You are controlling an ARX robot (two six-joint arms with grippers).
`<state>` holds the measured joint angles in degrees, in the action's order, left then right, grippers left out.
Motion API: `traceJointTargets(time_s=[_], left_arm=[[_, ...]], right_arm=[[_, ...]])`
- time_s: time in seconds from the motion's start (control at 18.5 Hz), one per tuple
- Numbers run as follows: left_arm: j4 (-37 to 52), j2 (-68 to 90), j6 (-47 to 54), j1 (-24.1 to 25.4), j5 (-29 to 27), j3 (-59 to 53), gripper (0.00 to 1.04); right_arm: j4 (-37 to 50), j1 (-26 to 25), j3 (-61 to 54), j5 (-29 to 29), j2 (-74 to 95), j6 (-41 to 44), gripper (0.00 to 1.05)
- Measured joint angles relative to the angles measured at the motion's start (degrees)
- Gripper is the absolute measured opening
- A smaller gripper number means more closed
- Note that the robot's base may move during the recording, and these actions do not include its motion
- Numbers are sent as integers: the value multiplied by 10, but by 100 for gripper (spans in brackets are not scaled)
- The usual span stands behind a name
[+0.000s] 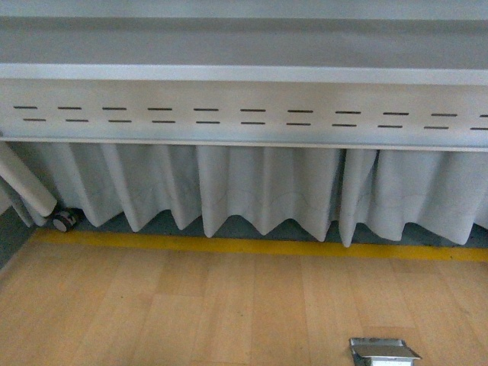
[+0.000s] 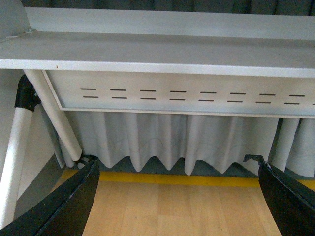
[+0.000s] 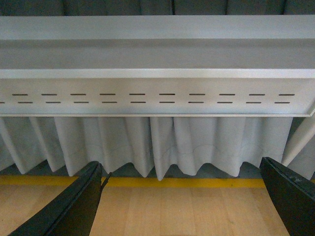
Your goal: Open oven
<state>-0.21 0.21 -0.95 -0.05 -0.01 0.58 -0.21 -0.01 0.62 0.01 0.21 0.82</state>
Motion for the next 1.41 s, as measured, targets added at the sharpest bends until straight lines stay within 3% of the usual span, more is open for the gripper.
traceJointTargets(time_s=[1.41], left_arm=[[0, 0, 0, 0, 0, 0, 98]], right_arm=[[0, 0, 0, 0, 0, 0, 98]])
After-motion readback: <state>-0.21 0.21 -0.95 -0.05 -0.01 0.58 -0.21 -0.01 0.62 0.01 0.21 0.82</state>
